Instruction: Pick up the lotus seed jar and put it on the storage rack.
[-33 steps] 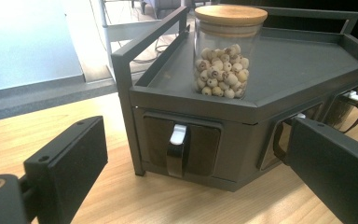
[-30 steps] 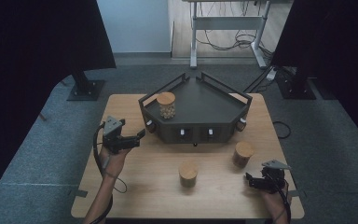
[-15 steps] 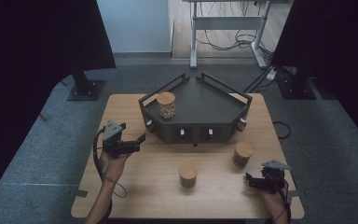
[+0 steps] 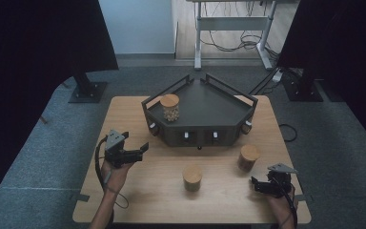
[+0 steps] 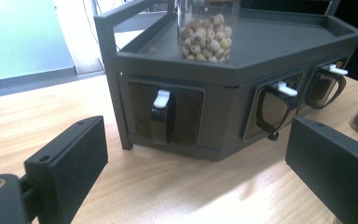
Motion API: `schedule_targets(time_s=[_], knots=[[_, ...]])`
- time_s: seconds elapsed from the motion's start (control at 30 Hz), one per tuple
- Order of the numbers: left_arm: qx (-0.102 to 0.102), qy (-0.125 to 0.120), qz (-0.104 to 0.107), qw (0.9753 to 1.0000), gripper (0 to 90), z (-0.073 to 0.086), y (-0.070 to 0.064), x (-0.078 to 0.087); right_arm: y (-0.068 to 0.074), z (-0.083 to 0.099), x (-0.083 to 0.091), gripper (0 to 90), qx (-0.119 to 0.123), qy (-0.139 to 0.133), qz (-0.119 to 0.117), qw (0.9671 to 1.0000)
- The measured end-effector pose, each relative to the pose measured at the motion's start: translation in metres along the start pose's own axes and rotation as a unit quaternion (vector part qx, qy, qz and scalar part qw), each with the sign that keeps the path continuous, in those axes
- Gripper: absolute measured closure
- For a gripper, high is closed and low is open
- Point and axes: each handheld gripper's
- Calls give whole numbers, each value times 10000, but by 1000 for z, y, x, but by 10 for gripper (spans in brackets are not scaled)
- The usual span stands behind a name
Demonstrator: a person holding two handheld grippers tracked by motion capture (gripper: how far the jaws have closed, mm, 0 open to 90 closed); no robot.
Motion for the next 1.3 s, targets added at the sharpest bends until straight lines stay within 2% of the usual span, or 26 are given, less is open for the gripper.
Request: schedule_targets(time_s=[1.3], knots=[[107,66,-40,9999,54,28,-8,15,0,0,0,65,-11,-3,12,10000]])
Point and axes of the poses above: each handheld gripper's, and its own axes: x roughly backward along the jaws, z roughly out of its underside, y roughly to its left, and after that the axes turned 14 degrees about -x, right-handed
